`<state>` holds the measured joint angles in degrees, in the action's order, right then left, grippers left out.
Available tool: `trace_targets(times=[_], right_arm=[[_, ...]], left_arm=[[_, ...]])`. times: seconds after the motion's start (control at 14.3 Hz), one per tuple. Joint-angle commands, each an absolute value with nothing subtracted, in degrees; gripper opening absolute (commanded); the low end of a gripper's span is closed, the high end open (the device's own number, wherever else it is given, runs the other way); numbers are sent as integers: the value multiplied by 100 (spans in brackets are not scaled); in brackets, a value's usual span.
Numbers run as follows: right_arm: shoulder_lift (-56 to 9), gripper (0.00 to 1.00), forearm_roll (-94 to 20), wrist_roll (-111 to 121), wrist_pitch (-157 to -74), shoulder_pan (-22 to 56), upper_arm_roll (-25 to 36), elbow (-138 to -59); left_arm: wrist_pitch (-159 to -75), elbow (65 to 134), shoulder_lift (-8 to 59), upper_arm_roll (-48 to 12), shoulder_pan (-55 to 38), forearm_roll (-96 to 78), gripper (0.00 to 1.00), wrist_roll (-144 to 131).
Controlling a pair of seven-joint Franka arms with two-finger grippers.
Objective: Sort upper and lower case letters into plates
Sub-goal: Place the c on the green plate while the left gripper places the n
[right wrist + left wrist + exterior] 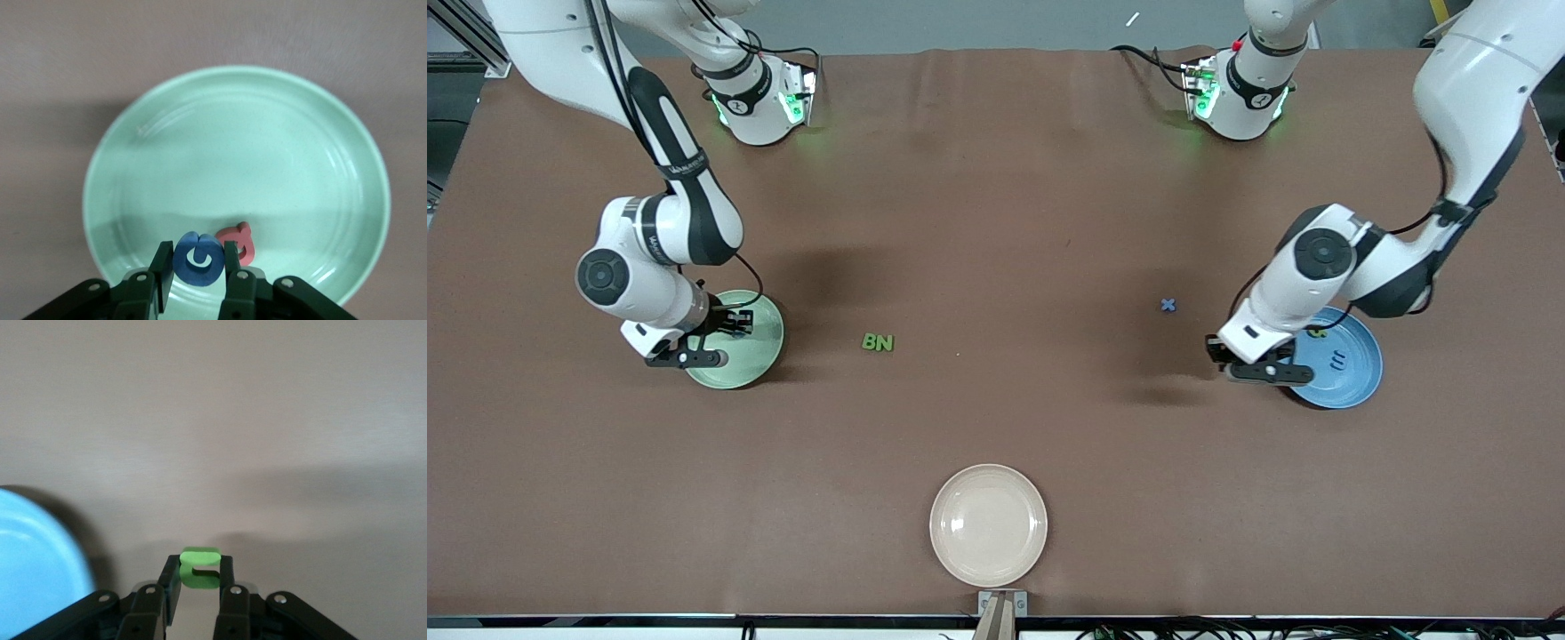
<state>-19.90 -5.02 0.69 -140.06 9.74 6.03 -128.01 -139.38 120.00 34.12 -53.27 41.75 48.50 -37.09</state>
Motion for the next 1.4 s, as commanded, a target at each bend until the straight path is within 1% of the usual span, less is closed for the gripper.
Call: trace_targets(times=[0.0,0.42,0.56,0.77,0.84,0.91,0.98,1.05,1.12,1.33], right_arm=[[-2021,0,-501,158,-14150,870,492,-12902],[-2030,1,-606,114,-14142,1002,475,-12911],[-2039,1,-615,97,-14150,1098,475,-12911],[-2065,1,-685,97,-14150,1107,475,-12911],[-2100,4,-686,97,-14150,1116,475,-12911],[-2109,18,-686,97,-14142,1116,475,-12911],[-2109,41,-686,97,-14142,1116,483,-12911],[-2109,72,-686,97,-14133,1116,483,-12902],[-2101,99,-686,97,-14115,1108,483,-12902],[-2048,100,-686,88,-13984,1134,475,-12867]], left_arm=[[-13685,12111,3331,-5747,4972,4896,15,-3166],[-13685,12111,3594,-5722,5703,4904,15,-1970],[-13685,12111,3787,-5582,5722,4904,15,-1741],[-13685,12208,3814,-5450,5722,4974,15,-1714],[-13685,12217,3841,-5432,5722,4983,15,-1714],[-13685,12217,3858,-5432,5722,4983,15,-1705],[-13685,12217,3867,-5423,5696,4983,16,-1705],[-13676,12217,3893,-5405,5695,4992,16,-1714],[-13676,12217,3902,-5379,5678,4992,17,-1714],[-13684,12208,3973,-5309,5669,5105,17,-1714]])
